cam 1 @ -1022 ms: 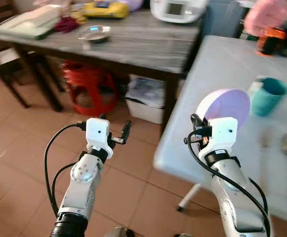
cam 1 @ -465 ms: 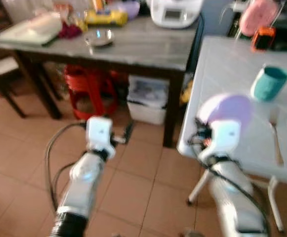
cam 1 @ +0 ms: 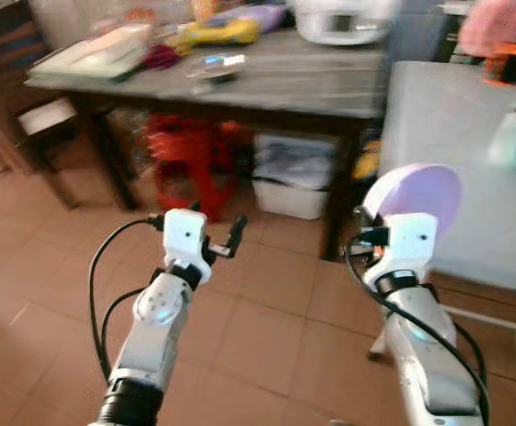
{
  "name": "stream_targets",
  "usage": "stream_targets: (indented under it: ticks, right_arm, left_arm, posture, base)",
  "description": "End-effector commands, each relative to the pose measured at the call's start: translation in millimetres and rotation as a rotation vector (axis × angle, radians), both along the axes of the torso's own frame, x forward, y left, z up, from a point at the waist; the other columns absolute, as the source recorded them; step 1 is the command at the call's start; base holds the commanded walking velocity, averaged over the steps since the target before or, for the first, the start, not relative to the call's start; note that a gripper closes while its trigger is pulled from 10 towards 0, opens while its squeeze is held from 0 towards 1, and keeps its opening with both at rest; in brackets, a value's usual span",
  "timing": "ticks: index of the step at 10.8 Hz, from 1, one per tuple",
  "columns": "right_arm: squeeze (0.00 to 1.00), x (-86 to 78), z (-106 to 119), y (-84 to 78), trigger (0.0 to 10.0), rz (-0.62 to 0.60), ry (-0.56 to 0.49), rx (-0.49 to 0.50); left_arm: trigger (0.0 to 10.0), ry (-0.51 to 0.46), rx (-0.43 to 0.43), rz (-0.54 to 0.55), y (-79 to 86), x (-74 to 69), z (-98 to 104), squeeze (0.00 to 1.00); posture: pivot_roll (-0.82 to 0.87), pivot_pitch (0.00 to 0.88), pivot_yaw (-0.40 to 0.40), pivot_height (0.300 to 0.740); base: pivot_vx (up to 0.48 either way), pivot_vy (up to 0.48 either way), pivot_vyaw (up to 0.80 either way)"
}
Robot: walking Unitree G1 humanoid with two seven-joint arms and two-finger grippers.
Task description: Setting the table
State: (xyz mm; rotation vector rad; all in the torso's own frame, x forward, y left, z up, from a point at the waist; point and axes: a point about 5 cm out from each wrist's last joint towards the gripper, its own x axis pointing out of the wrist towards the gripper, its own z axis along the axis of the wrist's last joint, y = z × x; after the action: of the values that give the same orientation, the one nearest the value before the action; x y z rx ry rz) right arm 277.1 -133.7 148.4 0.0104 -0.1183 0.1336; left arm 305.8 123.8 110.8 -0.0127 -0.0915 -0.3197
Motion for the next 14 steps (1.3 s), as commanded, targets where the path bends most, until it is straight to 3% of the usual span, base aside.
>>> stream_targets:
  ticks: [1,4,8,14]
  right_arm:
    - [0.00,0.2,3.4,-1.1,10.0,0.001,-0.016,-0.005]
    - [0.00,0.8,2.4,-1.3,10.0,-0.001,-0.015,-0.004]
    - [0.00,1.8,3.6,0.7,10.0,0.010,-0.023,-0.014]
    - [0.00,1.5,3.8,1.3,10.0,0.013,-0.030,-0.021]
  left_arm:
    - [10.0,-0.018,-0.004,0.006,0.3,1.3,4.6,0.00]
    - [10.0,-0.055,-0.010,-0.033,-5.5,-0.8,8.5,0.00]
    - [10.0,-0.067,-0.047,-0.089,-10.3,-3.6,10.7,0.00]
    - [10.0,-0.066,-0.050,-0.124,-14.2,-4.0,10.8,0.00]
  posture:
    - [-0.10,0.094,0.087,0.740]
    - [-0.10,0.091,0.087,0.740]
    - [-0.10,0.088,0.085,0.740]
    - [-0.10,0.088,0.092,0.740]
  base:
    - [0.000,0.000,0.00]
    - [0.000,0.000,-0.63]
    - [0.000,0.000,0.00]
    - [0.281,0.000,0.00]
